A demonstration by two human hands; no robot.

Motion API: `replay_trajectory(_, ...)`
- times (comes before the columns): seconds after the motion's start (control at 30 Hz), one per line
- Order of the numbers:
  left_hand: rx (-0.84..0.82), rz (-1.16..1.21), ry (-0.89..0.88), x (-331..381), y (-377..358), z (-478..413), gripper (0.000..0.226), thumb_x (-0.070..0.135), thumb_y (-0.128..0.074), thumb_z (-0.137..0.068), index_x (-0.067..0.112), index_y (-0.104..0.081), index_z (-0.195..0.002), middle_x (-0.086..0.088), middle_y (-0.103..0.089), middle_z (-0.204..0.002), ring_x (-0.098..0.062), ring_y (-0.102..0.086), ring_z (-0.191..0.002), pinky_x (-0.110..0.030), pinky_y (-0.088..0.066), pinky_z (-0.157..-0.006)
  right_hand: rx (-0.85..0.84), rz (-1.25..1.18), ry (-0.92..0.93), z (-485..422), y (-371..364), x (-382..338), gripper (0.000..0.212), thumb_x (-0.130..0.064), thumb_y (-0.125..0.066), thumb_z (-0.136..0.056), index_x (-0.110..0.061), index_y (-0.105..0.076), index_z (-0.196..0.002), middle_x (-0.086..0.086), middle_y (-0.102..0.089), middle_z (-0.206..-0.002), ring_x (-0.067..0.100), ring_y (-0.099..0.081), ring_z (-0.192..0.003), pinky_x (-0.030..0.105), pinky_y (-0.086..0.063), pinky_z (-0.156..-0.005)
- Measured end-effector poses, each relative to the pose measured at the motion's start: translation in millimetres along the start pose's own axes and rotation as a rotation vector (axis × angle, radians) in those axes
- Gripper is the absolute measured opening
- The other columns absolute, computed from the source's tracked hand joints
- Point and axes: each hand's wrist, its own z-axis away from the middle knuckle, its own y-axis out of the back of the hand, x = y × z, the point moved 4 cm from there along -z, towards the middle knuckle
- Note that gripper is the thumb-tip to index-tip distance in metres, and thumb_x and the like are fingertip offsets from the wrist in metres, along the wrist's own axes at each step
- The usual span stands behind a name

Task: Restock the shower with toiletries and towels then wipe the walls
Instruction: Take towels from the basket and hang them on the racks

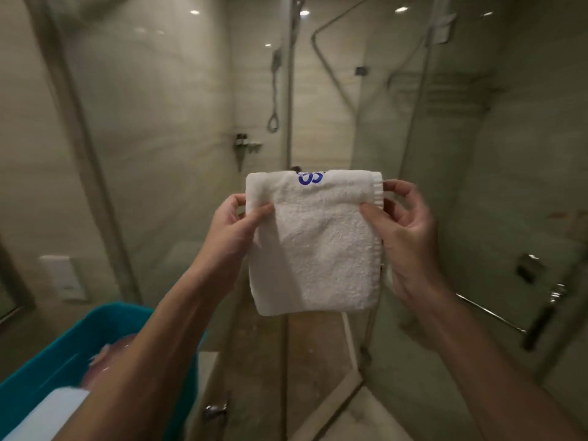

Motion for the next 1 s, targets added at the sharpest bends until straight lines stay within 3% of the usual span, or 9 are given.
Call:
replay_trajectory(0.1,-0.082,0.038,0.000,-4.6,-81.0,-14.3,0.024,0.014,-0.066,-0.095,0.005,-0.061,-0.117,-0.010,-0.075,-0.097,-0.022,-0.069,-0.085,-0.039,-0.054,-0.079,0.067,0.036,0.040,-16.7,70.7,-23.7,0.033,-0.003,-0.072,-0.088,-0.018,-0.060,-0.115,0.010,-0.076,-0.104,0.029,-0.073,-0.089,0.050,-0.059,-0.076)
replay_trajectory(0.2,-0.164,0.089,-0.007,-4.5,-164.7,-28.0,0.021,0.015,-0.067,-0.095,0.008,-0.063,-0.115,-0.008,-0.076,-0.097,-0.020,-0.070,-0.084,-0.036,-0.056,-0.073,0.084,0.080,0.102,-36.6,138.3,-46.6,0.041,0.000,-0.068,-0.089,-0.024,-0.059,-0.121,0.008,-0.075,-0.109,0.034,-0.071,-0.098,0.056,-0.057,-0.083)
replay_trajectory(0.33,-0.224,0.161,-0.060,-0.1,-266.8,-44.0,0.021,0.012,-0.069,-0.093,0.006,-0.064,-0.112,-0.014,-0.070,-0.100,-0.024,-0.065,-0.087,-0.035,-0.053,-0.074,0.105,0.213,0.176,-65.3,223.1,-74.9,0.049,0.000,-0.064,-0.092,-0.035,-0.057,-0.125,0.002,-0.075,-0.107,0.022,-0.071,-0.093,0.049,-0.059,-0.081)
replay_trajectory(0.43,-0.287,0.218,-0.089,-2.5,-328.5,-51.3,0.015,0.013,-0.068,-0.093,0.012,-0.064,-0.107,-0.008,-0.070,-0.093,-0.021,-0.064,-0.082,-0.035,-0.053,-0.073,0.115,0.309,0.235,-82.4,276.4,-91.9,0.054,0.001,-0.062,-0.093,-0.034,-0.053,-0.133,0.001,-0.073,-0.109,0.014,-0.071,-0.093,0.037,-0.061,-0.076)
replay_trajectory(0.57,-0.374,0.235,-0.075,-7.7,-395.9,-58.7,0.029,0.019,-0.067,-0.095,0.005,-0.058,-0.119,-0.006,-0.073,-0.093,-0.019,-0.067,-0.079,-0.031,-0.055,-0.066,0.146,0.391,0.273,-100.7,332.3,-105.2,0.061,-0.002,-0.063,-0.093,-0.046,-0.051,-0.133,0.000,-0.071,-0.110,0.018,-0.071,-0.094,0.043,-0.061,-0.079)
replay_trajectory(0.7,-0.499,0.201,-0.076,-13.8,-472.0,-72.2,0.022,0.026,-0.064,-0.097,0.012,-0.060,-0.113,0.000,-0.072,-0.086,-0.014,-0.065,-0.075,-0.025,-0.053,-0.059,0.260,0.454,0.313,-122.1,389.4,-116.8,0.060,-0.006,-0.063,-0.094,-0.046,-0.048,-0.137,-0.004,-0.072,-0.109,0.015,-0.071,-0.097,0.041,-0.061,-0.082)
replay_trajectory(0.87,-0.666,0.201,-0.109,-27.3,-564.7,-88.7,0.026,0.028,-0.063,-0.099,0.008,-0.056,-0.115,0.000,-0.072,-0.087,-0.015,-0.066,-0.077,-0.027,-0.053,-0.063,0.400,0.513,0.320,-138.9,461.9,-127.5,0.058,-0.006,-0.059,-0.095,-0.044,-0.047,-0.137,-0.001,-0.072,-0.109,0.017,-0.070,-0.099,0.036,-0.060,-0.078)
replay_trajectory(1.0,-0.790,0.232,-0.096,-37.0,-636.7,-92.5,0.028,0.024,-0.065,-0.098,0.006,-0.055,-0.117,-0.003,-0.073,-0.089,-0.016,-0.068,-0.078,-0.030,-0.053,-0.066,0.509,0.574,0.321,-146.6,519.0,-141.5,0.064,0.001,-0.057,-0.093,-0.043,-0.047,-0.138,0.000,-0.073,-0.106,0.020,-0.070,-0.099,0.046,-0.059,-0.085)
